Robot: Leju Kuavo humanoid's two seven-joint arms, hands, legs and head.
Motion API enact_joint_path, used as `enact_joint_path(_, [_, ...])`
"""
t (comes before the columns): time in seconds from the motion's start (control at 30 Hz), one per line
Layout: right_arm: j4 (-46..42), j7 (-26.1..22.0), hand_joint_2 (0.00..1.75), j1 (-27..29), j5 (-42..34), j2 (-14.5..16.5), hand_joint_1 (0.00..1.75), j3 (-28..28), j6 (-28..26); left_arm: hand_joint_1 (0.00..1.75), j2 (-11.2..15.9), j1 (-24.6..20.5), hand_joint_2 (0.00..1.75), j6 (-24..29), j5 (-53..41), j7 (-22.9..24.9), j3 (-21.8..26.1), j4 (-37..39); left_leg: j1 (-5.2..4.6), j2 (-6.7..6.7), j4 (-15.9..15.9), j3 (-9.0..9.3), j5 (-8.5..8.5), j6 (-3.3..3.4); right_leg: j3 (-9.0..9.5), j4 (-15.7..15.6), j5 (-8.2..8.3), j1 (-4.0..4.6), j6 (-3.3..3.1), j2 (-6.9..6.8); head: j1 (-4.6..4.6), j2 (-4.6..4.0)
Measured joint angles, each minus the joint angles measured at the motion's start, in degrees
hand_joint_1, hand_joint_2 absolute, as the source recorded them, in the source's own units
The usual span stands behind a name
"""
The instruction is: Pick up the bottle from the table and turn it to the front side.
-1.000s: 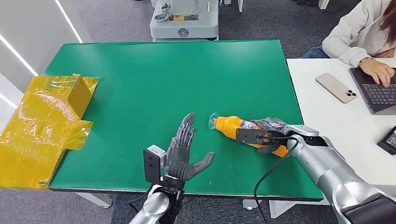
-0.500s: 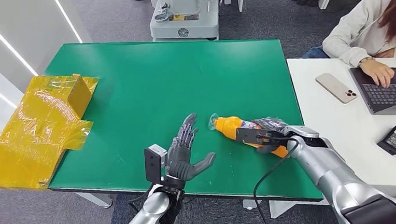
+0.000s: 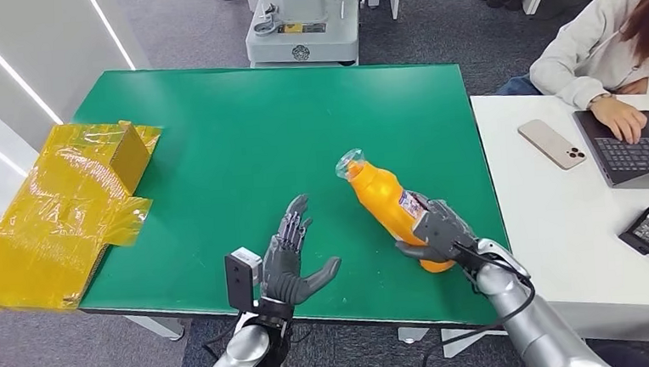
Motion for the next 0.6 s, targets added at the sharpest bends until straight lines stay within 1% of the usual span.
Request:
enact_joint_path(0.17, [-7.2, -2.3, 1.75, 7.8, -4.9, 2.7, 1.75, -6.5, -4.9, 0.0, 0.3, 1.7, 1.75, 0.8, -1.1, 0.2, 1.5, -1.9, 0.0, -0.01, 0.0, -0.05, -0.01, 0.01, -0.01, 0.0, -0.05, 0.01, 0.02, -0.04, 0.02, 0.0])
enact_joint_path(0.33, [-14.7, -2.7, 1.75, 13.1, -6.2, 4.9, 1.75, -12.0, -6.7, 0.0, 0.4, 1.9, 1.75, -0.2, -0.7, 0.6, 3.0, -2.0, -0.01, 0.0, 0.0, -0.04, -0.01, 0.01, -0.02, 0.0, -0.05, 0.0, 0.02, -0.03, 0.02, 0.0])
enact_joint_path(0.47, [-18.4, -4.6, 1.75, 14.9, -4.0, 6.7, 1.75, -14.4, -8.2, 0.0, 0.5, 0.4, 1.75, -5.6, 1.8, 1.3, 4.8, -1.0, -0.01, 0.01, 0.0, -0.04, 0.0, 0.0, -0.03, 0.0, -0.03, 0.0, 0.0, -0.01, 0.01, 0.0])
enact_joint_path(0.6, [-20.3, -5.6, 1.75, 14.5, -0.6, 8.6, 1.75, -14.8, -9.4, 0.0, 0.4, -4.0, 1.75, -11.2, 3.0, 3.0, 5.9, 0.9, -0.01, 0.01, 0.0, -0.02, 0.04, -0.01, -0.04, 0.0, 0.01, 0.0, -0.03, -0.01, 0.01, 0.0])
